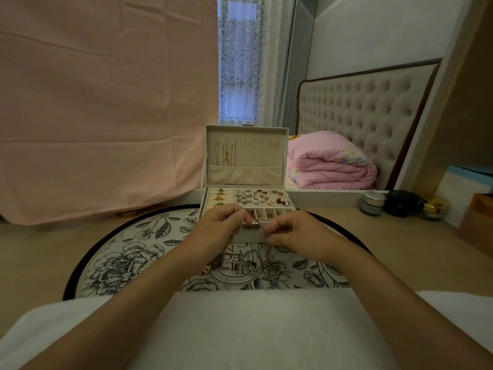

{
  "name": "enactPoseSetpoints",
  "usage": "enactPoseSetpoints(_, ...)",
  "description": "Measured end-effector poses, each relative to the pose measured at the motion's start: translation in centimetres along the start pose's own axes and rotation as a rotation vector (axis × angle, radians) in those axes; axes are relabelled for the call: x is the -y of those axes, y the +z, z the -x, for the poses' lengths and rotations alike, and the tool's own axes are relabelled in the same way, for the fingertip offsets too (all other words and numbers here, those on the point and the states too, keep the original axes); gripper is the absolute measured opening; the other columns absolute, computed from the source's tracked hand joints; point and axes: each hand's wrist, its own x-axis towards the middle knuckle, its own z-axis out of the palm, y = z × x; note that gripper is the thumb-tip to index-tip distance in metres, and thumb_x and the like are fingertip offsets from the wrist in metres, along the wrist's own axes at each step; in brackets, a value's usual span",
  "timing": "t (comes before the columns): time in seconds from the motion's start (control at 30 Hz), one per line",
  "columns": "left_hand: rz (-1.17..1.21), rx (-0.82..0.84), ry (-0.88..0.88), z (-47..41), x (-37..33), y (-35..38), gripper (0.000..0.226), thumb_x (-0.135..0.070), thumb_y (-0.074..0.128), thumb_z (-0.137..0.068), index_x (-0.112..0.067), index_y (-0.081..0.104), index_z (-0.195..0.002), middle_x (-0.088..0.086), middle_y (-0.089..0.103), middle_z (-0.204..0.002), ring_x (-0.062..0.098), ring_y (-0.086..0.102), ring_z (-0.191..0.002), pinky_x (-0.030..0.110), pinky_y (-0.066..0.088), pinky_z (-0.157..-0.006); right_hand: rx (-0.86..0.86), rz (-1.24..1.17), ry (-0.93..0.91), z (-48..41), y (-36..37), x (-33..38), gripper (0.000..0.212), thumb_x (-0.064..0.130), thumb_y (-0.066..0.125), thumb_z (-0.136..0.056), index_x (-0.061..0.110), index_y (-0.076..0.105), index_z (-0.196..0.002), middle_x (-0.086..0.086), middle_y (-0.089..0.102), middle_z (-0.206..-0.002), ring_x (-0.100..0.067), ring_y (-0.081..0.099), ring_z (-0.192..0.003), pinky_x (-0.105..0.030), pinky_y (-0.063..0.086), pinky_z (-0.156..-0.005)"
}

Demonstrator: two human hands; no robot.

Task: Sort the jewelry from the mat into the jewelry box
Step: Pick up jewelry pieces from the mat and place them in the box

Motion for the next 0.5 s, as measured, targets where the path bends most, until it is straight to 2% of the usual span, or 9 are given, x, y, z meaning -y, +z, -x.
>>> enactPoseSetpoints(0.07,-0.096,-0.055,0.039,-0.1,0.2,-0.1,0.026,-0.021,0.05,-0.102,-0.011,0.069,-0.087,-0.007,0.039,-0.055,0.007,0.03,-0.046,0.02,0.025,-0.044,0.007,0.008,0.009,0.2,-0.2,0.2,0.011,0.012,0.075,-0.088,0.018,0.079,-0.097,-0.002,0.072,-0.083,-0.005,0.057,-0.059,-0.021,0.049,-0.057)
enactPoseSetpoints(0.17,-0.279,-0.12,0.088,-0.3,0.7,-0.5,0.024,-0.024,0.054,-0.099,-0.018,0.072,-0.084,-0.009,0.046,-0.059,0.002,0.036,-0.045,0.021,0.031,-0.049,-0.04,0.073,-0.005,0.3,-0.8,0.1,0.003,0.022,0.077,-0.087,0.021,0.079,-0.089,0.003,0.073,-0.082,0.001,0.061,-0.064,-0.02,0.051,-0.065)
enactPoseSetpoints(0.27,-0.475,-0.117,0.097,-0.3,1.2,-1.1,0.025,-0.031,0.053,-0.099,-0.029,0.07,-0.08,-0.011,0.051,-0.06,0.004,0.043,-0.052,0.029,0.039,-0.058,-0.036,-0.024,0.01,0.6,-1.3,0.2,0.012,0.023,0.068,-0.095,0.017,0.071,-0.085,0.008,0.068,-0.071,-0.004,0.053,-0.049,-0.015,0.042,-0.049)
enactPoseSetpoints(0.33,-0.561,-0.094,0.082,-0.5,1.7,-1.2,0.024,-0.034,0.051,-0.1,-0.031,0.069,-0.083,0.0,0.056,-0.064,0.009,0.048,-0.058,0.032,0.045,-0.062,-0.018,-0.043,0.04,0.8,-1.7,0.3,0.017,0.025,0.059,-0.1,0.014,0.066,-0.088,0.014,0.067,-0.062,-0.009,0.051,-0.045,-0.015,0.038,-0.045)
enactPoseSetpoints(0.37,-0.592,-0.085,0.079,-0.6,1.9,-1.0,0.024,-0.034,0.05,-0.1,-0.031,0.068,-0.085,0.003,0.059,-0.066,0.008,0.049,-0.056,0.032,0.046,-0.061,0.001,-0.048,0.065,0.8,-1.8,0.3,0.02,0.026,0.055,-0.102,0.012,0.064,-0.09,0.013,0.068,-0.061,-0.009,0.051,-0.044,-0.016,0.037,-0.044)
enactPoseSetpoints(0.43,-0.656,-0.076,0.092,-0.5,2.2,-0.7,0.021,-0.033,0.049,-0.101,-0.032,0.067,-0.091,-0.001,0.058,-0.063,0.003,0.044,-0.048,0.028,0.041,-0.054,0.048,-0.072,0.115,0.8,-1.7,0.2,0.023,0.028,0.05,-0.105,0.012,0.06,-0.091,0.006,0.071,-0.064,-0.01,0.052,-0.041,-0.018,0.032,-0.041)
enactPoseSetpoints(0.5,-0.646,-0.079,0.125,-0.4,2.7,-0.4,0.016,-0.023,0.046,-0.102,-0.032,0.059,-0.097,-0.004,0.059,-0.069,0.006,0.046,-0.051,0.027,0.041,-0.052,0.033,-0.049,0.136,0.4,-1.2,-0.2,0.022,0.026,0.05,-0.105,0.017,0.057,-0.087,0.003,0.07,-0.065,-0.009,0.051,-0.041,-0.019,0.032,-0.041)
